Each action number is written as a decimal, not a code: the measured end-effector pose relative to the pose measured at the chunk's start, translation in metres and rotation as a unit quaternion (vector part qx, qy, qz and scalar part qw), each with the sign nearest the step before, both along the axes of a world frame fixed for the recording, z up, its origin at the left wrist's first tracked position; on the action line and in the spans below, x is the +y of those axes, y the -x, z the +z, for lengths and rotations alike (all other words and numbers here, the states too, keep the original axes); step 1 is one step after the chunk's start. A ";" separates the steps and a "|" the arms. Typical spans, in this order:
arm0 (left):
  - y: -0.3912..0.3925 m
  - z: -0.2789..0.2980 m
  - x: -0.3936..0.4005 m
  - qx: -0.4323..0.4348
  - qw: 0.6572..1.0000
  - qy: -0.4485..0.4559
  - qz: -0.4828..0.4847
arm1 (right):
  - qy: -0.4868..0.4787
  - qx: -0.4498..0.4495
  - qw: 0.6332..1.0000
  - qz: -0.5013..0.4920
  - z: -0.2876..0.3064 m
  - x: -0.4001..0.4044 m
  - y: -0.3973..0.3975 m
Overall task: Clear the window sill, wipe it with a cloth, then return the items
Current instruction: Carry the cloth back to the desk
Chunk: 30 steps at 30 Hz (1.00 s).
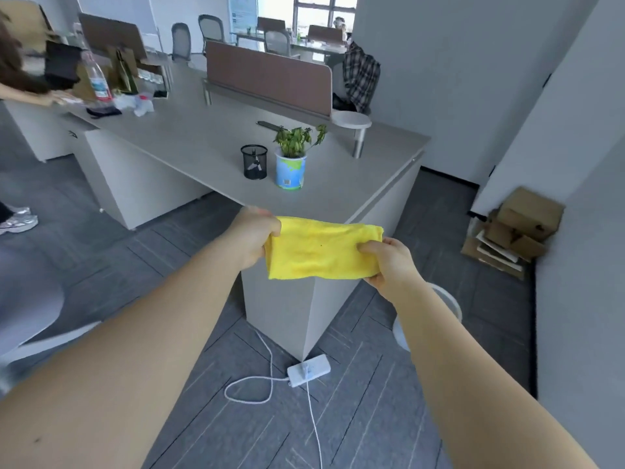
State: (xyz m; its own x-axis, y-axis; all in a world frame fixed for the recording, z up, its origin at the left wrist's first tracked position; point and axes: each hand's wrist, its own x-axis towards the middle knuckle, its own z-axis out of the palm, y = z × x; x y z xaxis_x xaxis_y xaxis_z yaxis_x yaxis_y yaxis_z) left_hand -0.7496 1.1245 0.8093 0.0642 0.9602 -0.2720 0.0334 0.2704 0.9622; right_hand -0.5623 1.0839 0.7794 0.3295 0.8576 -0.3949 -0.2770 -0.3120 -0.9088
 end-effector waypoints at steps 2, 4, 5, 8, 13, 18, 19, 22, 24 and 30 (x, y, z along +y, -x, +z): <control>0.009 -0.003 0.039 0.007 1.000 -0.009 -0.009 | 0.007 0.005 1.000 -0.021 -0.002 0.029 0.011; 0.013 -0.007 0.072 0.021 1.000 -0.012 0.010 | 0.009 0.008 0.999 -0.035 -0.005 0.055 0.017; 0.013 -0.011 0.088 0.027 0.999 -0.013 0.027 | 0.011 0.008 0.999 -0.043 -0.007 0.067 0.018; 0.006 -0.026 0.135 0.060 0.997 -0.025 0.039 | 0.021 -0.007 0.998 -0.057 -0.015 0.106 0.016; -0.015 -0.054 0.208 0.136 0.988 -0.059 0.050 | 0.037 -0.064 0.996 -0.053 -0.038 0.175 -0.001; -0.036 -0.096 0.276 0.141 0.988 -0.039 0.056 | 0.071 -0.133 0.988 -0.041 -0.072 0.244 -0.021; -0.040 -0.105 0.288 0.145 0.988 -0.035 0.050 | 0.081 -0.143 0.986 -0.038 -0.079 0.254 -0.024; -0.051 -0.134 0.323 0.165 0.985 -0.025 0.038 | 0.107 -0.165 0.980 -0.037 -0.104 0.281 -0.027; -0.053 -0.152 0.345 0.183 0.983 -0.016 0.029 | 0.132 -0.187 0.973 -0.039 -0.122 0.297 -0.025; -0.045 -0.192 0.399 0.220 0.975 0.000 -0.038 | 0.197 -0.248 0.947 -0.051 -0.155 0.334 -0.005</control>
